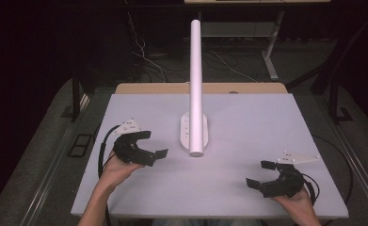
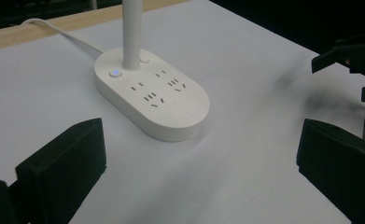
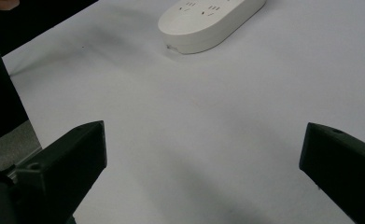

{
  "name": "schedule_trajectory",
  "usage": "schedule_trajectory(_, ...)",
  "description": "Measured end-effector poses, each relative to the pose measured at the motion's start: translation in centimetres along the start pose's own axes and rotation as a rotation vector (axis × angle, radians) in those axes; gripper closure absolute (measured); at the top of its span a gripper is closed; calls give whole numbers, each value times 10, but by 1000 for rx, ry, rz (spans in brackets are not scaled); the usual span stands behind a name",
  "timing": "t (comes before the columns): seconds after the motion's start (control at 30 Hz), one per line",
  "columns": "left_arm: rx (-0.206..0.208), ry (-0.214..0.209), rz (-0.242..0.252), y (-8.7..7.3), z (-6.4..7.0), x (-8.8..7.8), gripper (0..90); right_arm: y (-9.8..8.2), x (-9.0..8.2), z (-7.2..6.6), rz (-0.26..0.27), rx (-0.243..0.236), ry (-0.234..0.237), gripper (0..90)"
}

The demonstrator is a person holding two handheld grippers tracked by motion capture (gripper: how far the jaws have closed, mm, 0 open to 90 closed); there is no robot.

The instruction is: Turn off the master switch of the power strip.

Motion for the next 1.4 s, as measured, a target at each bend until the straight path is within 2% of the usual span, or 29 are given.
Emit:
schedule_trajectory(0.73,-13,11,-19,24,-19,21,1,-1,0,0,-8,2,-1,0)
schedule_trajectory(1.03,-20,11,-25,30,-26,30,2,-1,0,0,-9,3,5,0)
schedule_trajectory(1.4,-18,15,-58,34,-32,45,2,-2,0,0,-9,0,6,0)
Point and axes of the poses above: each handheld gripper's, and its own axes: x roughly forward along the jaws, y roughly out of its top, z roughly to its right, the point moved 8 cm from there along x, roughly forward along the jaws
